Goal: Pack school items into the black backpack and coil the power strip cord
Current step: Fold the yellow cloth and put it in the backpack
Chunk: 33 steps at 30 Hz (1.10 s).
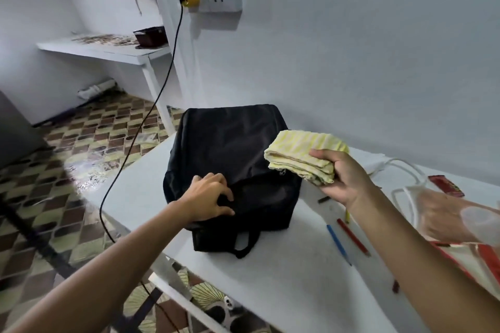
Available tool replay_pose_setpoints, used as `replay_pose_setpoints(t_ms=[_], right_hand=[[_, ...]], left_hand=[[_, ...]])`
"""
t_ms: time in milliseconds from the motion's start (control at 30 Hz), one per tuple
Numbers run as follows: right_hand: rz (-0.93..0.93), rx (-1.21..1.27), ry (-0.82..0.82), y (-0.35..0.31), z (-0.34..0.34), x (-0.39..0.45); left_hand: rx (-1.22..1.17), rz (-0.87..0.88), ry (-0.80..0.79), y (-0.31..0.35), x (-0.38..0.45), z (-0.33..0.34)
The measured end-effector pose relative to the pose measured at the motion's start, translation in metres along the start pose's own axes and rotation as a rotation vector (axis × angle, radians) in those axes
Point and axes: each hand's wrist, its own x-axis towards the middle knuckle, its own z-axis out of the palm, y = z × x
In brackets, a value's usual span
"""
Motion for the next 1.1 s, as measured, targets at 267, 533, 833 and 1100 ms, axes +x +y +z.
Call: replay_pose_setpoints(t_ms=[267,533,833,1100], right_hand=[[-0.102,0.048,-0.054,0.004,0.035,0.017],[-0.031,-0.086,-0.175,0.022,0.071,0.023],[-0.249,0.124,0.231,0.081,0.07,0.087],[-1.252,-1.693,0.305,0.086,0.103,0.184]], left_hand=[[-0.489,0.053,0.065,-0.03,0.042,-0.058],[-0.461,0.134,0.252,-0.06,0.102,-0.196],[-0.324,0.353,0.514,-0.043,0.117,-0.23],[-0.389,0.397,0.611,-0.042,0.125,-0.251]])
